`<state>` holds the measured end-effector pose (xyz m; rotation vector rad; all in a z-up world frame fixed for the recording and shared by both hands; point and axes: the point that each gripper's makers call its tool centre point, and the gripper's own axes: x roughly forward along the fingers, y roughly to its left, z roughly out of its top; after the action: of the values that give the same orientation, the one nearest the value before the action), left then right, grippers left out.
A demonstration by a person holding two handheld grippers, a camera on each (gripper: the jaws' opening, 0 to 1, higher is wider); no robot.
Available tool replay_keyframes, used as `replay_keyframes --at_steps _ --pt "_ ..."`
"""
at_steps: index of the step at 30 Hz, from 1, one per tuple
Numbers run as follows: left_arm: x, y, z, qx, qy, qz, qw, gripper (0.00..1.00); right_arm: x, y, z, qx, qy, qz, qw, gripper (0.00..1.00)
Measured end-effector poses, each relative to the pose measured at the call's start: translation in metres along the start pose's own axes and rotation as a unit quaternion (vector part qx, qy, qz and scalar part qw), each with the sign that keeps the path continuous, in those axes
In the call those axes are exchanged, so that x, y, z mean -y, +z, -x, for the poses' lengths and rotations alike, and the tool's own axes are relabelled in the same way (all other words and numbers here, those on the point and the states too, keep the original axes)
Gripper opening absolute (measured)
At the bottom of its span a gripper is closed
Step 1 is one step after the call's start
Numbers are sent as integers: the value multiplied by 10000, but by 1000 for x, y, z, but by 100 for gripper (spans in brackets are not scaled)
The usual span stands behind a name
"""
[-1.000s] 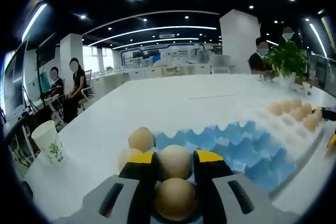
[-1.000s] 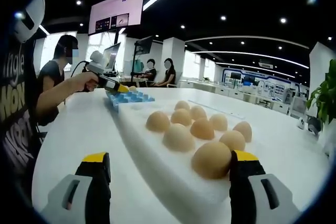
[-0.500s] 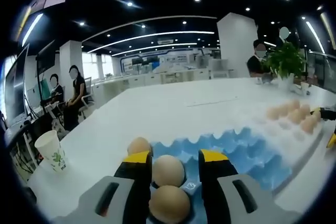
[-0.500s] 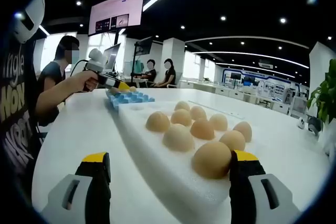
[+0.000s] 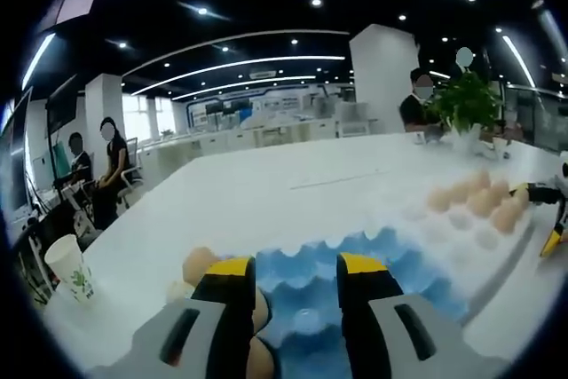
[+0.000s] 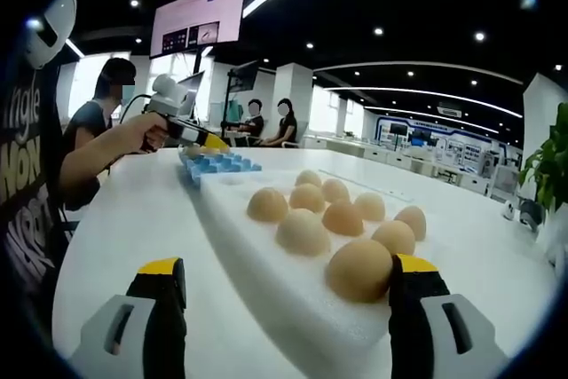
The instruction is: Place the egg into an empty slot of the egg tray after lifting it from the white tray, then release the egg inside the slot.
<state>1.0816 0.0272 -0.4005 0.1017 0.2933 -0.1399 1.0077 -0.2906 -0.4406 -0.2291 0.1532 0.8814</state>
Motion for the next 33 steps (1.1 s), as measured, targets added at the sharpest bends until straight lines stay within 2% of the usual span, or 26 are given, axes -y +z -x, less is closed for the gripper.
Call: replay_keyframes --at_steps 16,33 --pt "32 11 -10 100 -389 -118 9991 37 0 -1 -1 -43 -43 51 10000 100" --pt "75 16 -23 38 -940 -349 9950 37 1 -1 -1 -59 -38 30 10000 100"
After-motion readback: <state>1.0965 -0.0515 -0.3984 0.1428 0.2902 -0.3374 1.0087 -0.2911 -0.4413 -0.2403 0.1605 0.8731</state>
